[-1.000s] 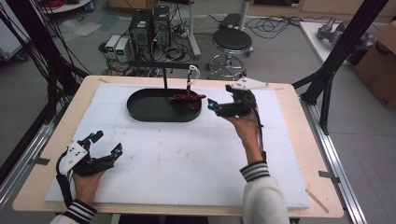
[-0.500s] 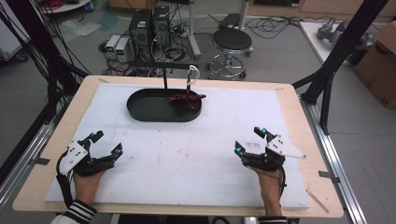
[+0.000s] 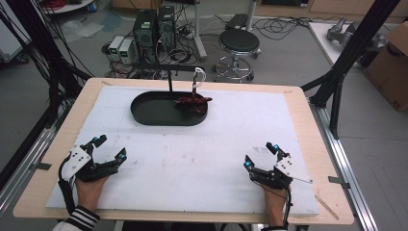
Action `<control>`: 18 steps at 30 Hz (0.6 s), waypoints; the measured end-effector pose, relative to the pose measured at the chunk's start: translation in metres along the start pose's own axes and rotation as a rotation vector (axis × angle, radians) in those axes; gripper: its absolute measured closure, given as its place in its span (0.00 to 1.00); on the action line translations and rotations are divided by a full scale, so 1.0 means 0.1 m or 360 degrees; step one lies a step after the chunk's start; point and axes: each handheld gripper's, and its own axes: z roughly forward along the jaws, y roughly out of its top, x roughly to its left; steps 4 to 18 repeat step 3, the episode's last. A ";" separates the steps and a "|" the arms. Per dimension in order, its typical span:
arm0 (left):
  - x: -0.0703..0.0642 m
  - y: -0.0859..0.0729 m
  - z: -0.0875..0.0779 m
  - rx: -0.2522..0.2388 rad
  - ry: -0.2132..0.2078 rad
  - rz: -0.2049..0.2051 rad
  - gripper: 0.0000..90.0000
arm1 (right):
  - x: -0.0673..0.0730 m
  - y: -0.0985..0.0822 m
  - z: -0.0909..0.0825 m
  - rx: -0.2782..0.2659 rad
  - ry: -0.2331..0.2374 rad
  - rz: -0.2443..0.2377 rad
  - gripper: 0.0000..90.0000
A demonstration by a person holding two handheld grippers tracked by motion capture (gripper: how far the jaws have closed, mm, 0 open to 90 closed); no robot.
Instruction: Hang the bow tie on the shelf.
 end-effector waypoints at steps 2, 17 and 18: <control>0.00 0.00 0.00 0.0000 0.0000 -0.0003 0.15 | 0.00 0.00 -0.01 -0.0007 -0.0010 -0.0005 0.11; 0.00 0.00 0.00 -0.0001 0.0000 -0.0005 0.15 | 0.01 0.00 -0.01 -0.0007 -0.0012 -0.0002 0.11; 0.00 0.00 0.00 -0.0001 0.0000 -0.0005 0.15 | 0.01 0.00 -0.01 -0.0007 -0.0012 -0.0002 0.11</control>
